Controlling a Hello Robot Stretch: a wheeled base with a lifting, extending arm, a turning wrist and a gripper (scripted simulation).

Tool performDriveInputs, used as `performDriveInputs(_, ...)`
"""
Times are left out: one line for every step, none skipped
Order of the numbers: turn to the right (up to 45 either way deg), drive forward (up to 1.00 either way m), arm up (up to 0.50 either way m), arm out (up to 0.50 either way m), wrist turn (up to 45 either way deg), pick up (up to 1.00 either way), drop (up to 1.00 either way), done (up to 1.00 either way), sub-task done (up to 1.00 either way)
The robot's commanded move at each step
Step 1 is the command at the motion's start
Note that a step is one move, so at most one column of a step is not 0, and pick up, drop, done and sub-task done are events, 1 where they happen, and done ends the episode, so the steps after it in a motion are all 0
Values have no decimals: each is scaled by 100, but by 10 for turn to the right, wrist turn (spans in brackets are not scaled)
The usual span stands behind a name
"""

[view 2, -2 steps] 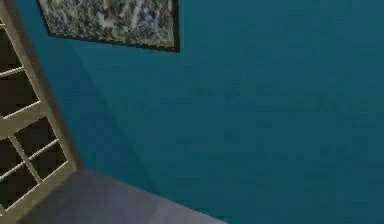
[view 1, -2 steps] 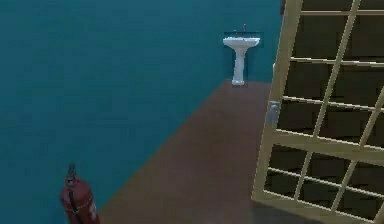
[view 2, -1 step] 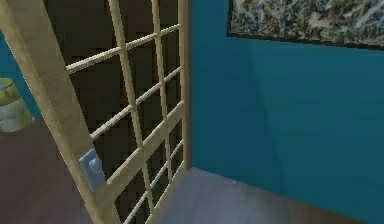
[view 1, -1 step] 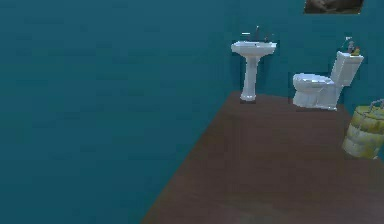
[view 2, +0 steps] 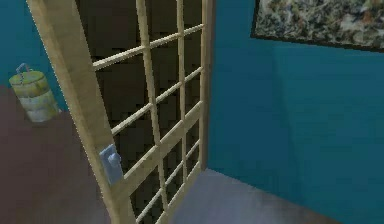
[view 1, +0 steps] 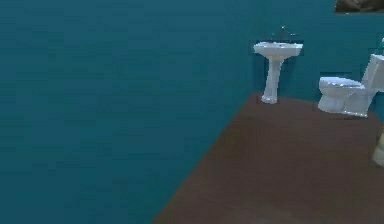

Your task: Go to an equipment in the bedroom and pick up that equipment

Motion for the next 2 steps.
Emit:
performDriveInputs(0,35,0,0,0,0,0,0,0)
performDriveInputs(240,0,0,0,0,0,0,0,0)
